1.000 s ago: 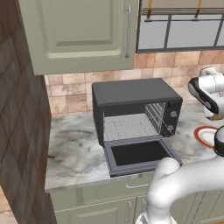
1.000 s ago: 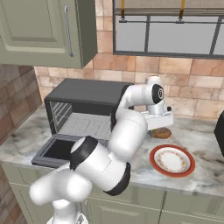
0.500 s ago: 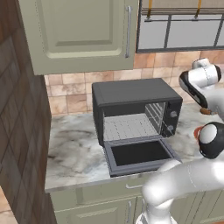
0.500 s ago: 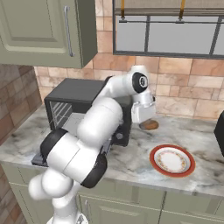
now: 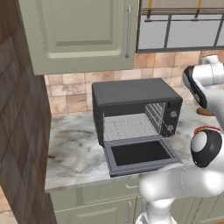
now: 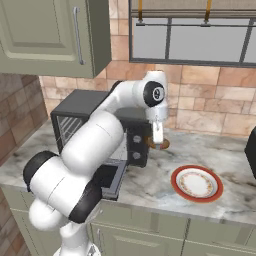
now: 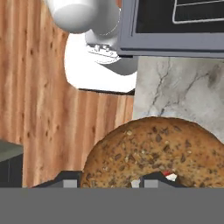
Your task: Pick up the bagel from the plate, place it on the toaster oven rack, close the door, and set the timer.
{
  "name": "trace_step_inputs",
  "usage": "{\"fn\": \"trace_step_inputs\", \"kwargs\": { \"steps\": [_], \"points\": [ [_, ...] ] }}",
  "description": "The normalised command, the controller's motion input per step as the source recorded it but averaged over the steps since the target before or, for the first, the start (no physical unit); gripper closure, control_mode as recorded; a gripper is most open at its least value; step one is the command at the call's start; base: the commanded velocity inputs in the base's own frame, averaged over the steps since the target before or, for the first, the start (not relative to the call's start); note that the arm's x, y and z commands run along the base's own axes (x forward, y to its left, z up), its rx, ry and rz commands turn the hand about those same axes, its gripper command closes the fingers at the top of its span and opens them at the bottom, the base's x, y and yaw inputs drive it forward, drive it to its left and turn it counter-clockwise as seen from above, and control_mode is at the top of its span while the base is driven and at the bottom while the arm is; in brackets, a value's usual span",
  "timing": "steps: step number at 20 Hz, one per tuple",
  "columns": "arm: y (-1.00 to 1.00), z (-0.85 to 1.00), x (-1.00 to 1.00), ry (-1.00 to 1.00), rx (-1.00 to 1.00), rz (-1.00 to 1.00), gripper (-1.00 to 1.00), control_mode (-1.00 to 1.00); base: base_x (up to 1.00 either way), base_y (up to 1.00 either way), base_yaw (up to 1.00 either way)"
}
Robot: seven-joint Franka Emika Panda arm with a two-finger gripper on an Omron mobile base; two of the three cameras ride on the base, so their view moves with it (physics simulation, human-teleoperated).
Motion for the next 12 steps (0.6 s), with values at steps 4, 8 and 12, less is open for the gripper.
{"fn": "trace_step_inputs", "kwargs": {
  "steps": [4,8,12],
  "points": [
    [0.58,0.00,-0.53,-0.43,0.07,0.06,1.00,-1.00,0.00,0.00,0.00],
    [0.65,0.00,-0.40,-0.35,0.11,0.00,1.00,-1.00,0.00,0.00,0.00],
    [0.68,0.01,-0.07,-0.05,0.12,0.00,1.00,-1.00,0.00,0.00,0.00]
  ]
}}
